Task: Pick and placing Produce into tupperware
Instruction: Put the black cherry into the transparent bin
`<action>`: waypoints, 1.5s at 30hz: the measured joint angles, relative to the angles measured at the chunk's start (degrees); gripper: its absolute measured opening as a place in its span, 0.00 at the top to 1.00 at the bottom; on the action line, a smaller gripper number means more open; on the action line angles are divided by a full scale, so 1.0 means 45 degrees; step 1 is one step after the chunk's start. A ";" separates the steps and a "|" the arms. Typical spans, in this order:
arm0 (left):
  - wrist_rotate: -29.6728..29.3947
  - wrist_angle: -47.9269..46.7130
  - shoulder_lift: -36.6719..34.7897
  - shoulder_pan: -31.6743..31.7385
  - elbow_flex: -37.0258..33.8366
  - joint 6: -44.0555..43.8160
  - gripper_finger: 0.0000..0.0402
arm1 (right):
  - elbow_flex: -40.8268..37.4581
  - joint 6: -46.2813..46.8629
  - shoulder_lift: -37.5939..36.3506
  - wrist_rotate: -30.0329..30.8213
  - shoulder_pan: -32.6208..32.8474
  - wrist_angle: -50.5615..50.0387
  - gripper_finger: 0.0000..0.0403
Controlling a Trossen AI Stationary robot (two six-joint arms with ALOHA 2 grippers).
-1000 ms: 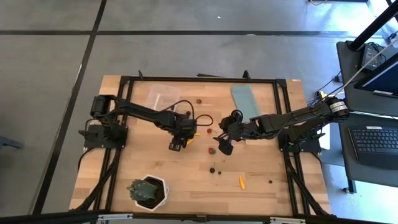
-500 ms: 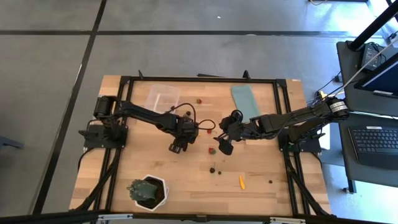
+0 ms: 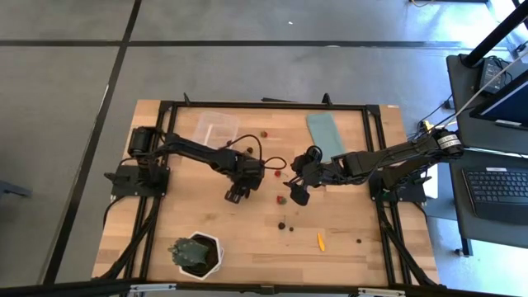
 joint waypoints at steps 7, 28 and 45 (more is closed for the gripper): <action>0.0346 -0.0187 0.0005 0.0164 -0.0017 -0.0246 0.49 | 0.0000 0.0242 0.0000 0.0000 0.0000 -0.0010 0.16; 0.0405 -0.0028 0.0029 0.0155 -0.0037 -0.0668 0.75 | 0.0000 0.0242 0.0000 0.0000 0.0000 -0.0005 0.16; 0.0189 -0.0581 -0.0393 0.0169 -0.0120 -0.0899 0.75 | 0.0000 0.0232 0.0005 0.0000 0.0000 -0.0021 0.16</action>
